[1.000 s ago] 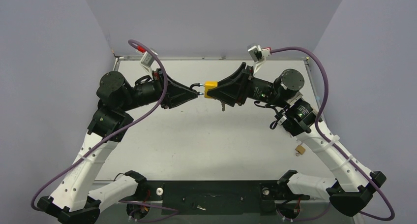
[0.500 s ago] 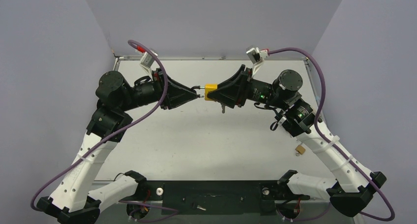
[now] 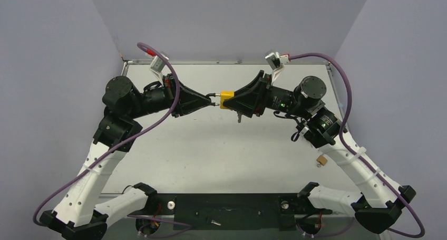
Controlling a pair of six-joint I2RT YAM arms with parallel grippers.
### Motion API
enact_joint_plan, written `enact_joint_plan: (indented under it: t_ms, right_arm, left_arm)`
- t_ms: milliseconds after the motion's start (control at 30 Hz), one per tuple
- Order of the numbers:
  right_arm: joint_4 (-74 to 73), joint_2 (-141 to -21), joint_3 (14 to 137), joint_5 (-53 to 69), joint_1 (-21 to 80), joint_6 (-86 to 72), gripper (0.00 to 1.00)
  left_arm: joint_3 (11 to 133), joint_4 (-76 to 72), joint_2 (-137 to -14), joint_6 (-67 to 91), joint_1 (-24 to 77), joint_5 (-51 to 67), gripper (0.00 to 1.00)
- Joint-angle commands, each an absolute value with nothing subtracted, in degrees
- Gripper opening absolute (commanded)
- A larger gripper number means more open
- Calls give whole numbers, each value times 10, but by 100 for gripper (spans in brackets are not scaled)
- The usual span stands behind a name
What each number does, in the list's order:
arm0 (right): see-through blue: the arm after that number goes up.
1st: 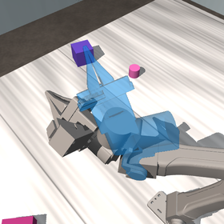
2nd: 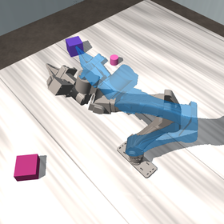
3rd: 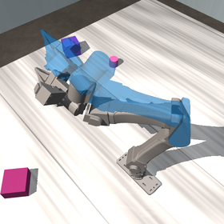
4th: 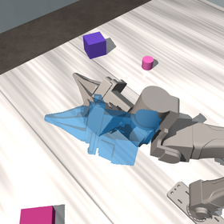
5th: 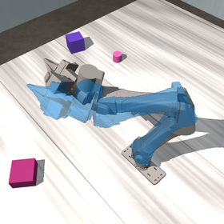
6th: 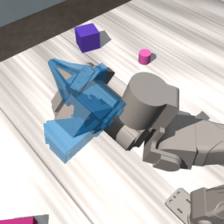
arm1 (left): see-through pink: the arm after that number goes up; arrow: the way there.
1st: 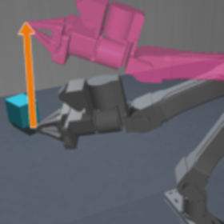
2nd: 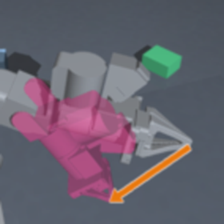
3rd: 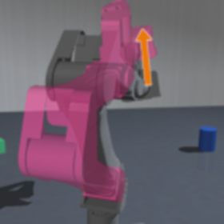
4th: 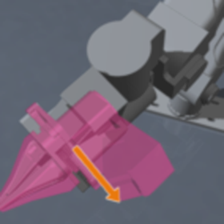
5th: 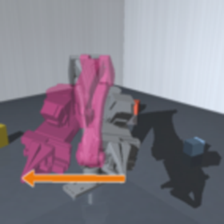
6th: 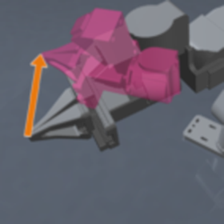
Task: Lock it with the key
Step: Lock the lock.
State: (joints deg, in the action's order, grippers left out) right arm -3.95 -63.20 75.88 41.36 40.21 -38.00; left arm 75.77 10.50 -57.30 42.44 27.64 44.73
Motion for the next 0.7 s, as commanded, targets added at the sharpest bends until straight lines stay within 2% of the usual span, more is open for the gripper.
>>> enact_joint_plan:
  t_ms: [0,400,667]
  right_arm:
    - [3,-623,759,419,422,-377,0]
    - [3,-652,764,395,452,-364,0]
    - [-46,-661,774,364,463,-322,0]
  left_arm:
    - [748,36,-574,449,277,456,0]
    - [757,31,-603,436,387,408,0]
    - [750,-25,-615,487,391,428,0]
